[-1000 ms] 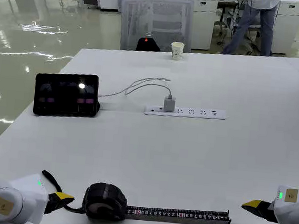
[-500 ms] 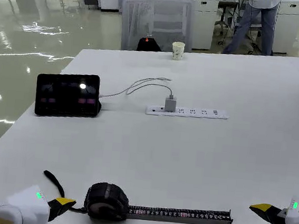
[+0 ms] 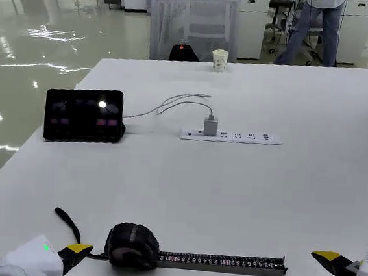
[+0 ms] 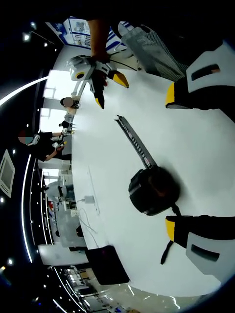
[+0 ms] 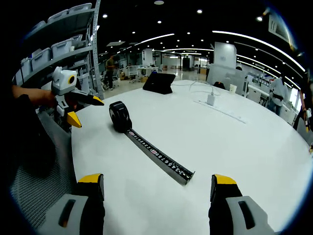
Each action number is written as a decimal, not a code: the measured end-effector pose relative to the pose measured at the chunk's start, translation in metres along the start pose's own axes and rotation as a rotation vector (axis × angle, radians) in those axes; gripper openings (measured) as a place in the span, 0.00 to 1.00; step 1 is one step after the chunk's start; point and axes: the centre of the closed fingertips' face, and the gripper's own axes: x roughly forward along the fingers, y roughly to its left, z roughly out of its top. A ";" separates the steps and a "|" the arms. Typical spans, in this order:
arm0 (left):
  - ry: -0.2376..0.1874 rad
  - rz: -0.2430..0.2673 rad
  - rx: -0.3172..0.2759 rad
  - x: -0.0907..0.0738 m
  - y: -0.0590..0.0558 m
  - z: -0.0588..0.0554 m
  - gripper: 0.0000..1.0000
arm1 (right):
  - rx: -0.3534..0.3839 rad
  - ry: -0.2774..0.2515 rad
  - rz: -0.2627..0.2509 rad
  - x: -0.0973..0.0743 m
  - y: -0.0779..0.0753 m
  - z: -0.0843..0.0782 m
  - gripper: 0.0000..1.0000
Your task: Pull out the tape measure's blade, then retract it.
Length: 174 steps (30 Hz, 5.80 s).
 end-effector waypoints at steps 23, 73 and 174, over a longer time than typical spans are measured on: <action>-0.010 0.022 -0.064 0.000 -0.021 0.004 0.96 | 0.099 -0.021 -0.056 -0.002 0.026 0.004 0.99; 0.012 0.045 -0.084 -0.006 -0.029 0.008 0.99 | 0.126 -0.013 -0.049 -0.009 0.051 0.011 0.99; 0.040 0.375 -0.318 0.055 0.047 0.003 0.82 | -0.451 0.299 0.345 0.041 -0.048 -0.016 0.44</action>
